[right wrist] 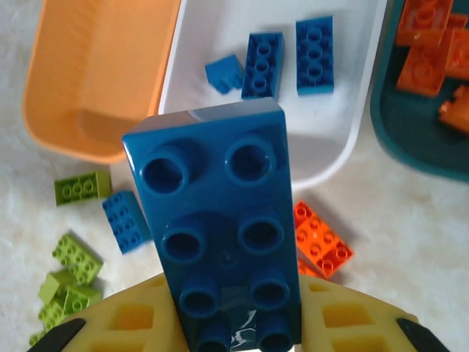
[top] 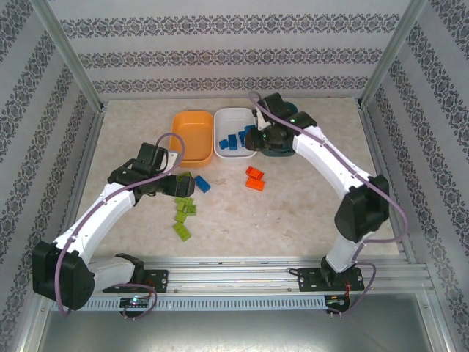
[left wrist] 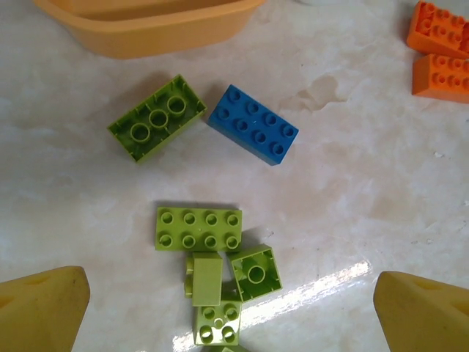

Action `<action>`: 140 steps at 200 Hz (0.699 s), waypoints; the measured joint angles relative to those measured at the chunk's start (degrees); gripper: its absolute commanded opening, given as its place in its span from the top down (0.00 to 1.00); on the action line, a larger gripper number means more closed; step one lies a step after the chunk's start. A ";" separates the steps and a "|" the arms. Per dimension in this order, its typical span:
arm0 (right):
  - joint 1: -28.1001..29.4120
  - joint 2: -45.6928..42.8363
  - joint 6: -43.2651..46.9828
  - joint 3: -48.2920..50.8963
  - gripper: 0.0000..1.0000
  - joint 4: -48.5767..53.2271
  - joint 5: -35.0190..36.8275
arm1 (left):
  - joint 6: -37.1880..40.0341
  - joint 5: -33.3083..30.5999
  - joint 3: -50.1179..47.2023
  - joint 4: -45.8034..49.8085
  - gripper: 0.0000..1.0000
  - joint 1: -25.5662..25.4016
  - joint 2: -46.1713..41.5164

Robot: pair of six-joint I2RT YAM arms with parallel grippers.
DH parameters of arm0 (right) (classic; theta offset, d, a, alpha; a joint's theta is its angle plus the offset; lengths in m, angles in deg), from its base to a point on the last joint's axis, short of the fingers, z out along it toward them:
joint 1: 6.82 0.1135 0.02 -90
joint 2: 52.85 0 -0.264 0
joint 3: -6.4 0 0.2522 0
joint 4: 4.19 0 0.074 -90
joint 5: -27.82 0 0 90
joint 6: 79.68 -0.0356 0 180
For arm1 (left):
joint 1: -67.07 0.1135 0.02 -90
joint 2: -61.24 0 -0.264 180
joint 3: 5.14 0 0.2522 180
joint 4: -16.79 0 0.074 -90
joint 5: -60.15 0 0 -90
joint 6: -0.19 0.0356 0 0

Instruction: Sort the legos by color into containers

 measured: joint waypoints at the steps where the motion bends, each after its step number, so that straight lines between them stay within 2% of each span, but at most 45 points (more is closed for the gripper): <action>1: -0.02 0.17 0.02 -0.20 0.71 0.00 0.00 | 0.02 0.00 0.00 0.00 0.00 0.00 0.00; 52: -1.18 13.84 0.48 -16.20 0.71 2.54 -0.13 | 0.39 0.28 0.00 -0.92 0.00 0.00 -0.11; 140: -1.20 31.87 0.85 -39.26 0.71 9.05 -0.20 | 0.44 1.60 -0.24 -0.98 0.00 0.00 1.01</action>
